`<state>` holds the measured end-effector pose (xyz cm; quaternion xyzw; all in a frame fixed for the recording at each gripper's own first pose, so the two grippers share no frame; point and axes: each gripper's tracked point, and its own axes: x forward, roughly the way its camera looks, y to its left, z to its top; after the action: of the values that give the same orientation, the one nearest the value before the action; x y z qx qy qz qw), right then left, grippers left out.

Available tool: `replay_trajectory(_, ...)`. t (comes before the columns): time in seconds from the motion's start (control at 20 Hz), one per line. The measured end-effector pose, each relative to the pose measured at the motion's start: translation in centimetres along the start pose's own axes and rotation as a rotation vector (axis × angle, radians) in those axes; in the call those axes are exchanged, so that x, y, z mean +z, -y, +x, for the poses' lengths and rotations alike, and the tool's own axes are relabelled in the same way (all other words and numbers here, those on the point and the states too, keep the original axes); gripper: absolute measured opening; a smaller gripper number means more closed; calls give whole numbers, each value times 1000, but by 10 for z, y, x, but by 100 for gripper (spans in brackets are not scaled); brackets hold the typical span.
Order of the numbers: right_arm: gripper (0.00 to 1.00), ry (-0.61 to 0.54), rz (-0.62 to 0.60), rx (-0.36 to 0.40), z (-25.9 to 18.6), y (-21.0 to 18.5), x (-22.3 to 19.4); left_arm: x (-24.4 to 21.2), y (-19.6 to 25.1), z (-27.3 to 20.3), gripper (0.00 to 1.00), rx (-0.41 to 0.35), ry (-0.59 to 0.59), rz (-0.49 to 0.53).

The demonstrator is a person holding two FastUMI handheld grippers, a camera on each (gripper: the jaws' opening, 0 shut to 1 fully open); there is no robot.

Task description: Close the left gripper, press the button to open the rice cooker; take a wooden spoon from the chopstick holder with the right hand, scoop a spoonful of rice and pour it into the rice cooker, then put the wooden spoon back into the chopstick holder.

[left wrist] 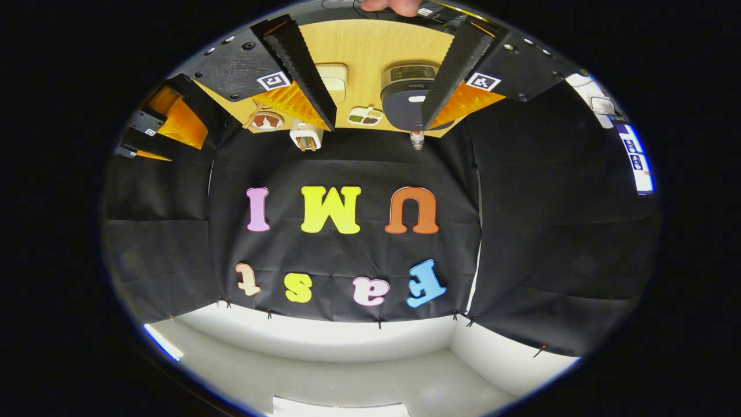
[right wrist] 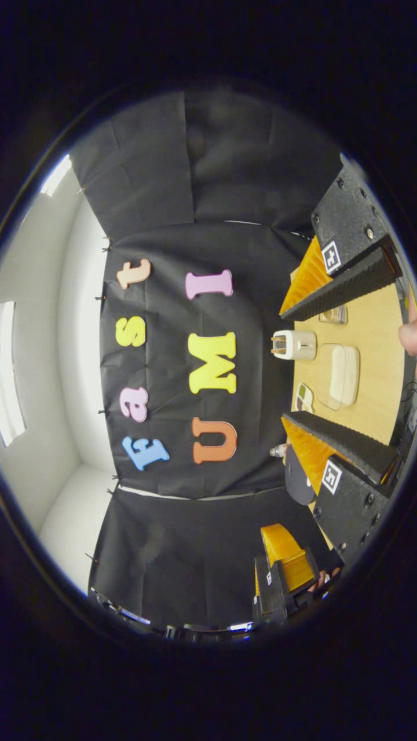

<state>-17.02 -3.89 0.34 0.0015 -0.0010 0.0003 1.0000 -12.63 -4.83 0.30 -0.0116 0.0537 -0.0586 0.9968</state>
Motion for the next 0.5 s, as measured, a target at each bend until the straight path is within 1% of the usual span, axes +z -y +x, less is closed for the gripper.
replay_trajectory(0.05, 100, 2, 0, -5, -1, 3, 1, -1, 0, 0, 84, 2, -3, 4)
replay_trajectory(0.1, 100, 5, 4, -9, -2, 4, 2, 0, 0, -1, 95, 3, -3, 4)
replay_trajectory(0.15, 97, 6, 5, -10, -3, 4, 1, 2, 1, -2, 95, 4, 0, 3)
replay_trajectory(0.2, 100, 5, 2, -14, -2, 5, 1, 3, 1, -1, 95, 3, 4, 1)
replay_trajectory(0.25, 97, 5, -2, -20, 0, 8, 1, 4, 1, -1, 94, 3, 9, 1)
replay_trajectory(0.3, 100, 5, -1, -29, 0, 10, 2, 4, -1, 1, 94, 5, 16, 4)
replay_trajectory(0.35, 97, 6, 2, -34, 1, 11, 3, 5, 0, 3, 95, 0, 25, 12)
replay_trajectory(0.4, 100, 9, 4, -36, 2, 11, 4, 6, 2, 2, 95, -6, 33, 22)
replay_trajectory(0.5, 100, 14, 1, -37, 2, 10, 7, 10, 5, 3, 95, -19, 51, 24)
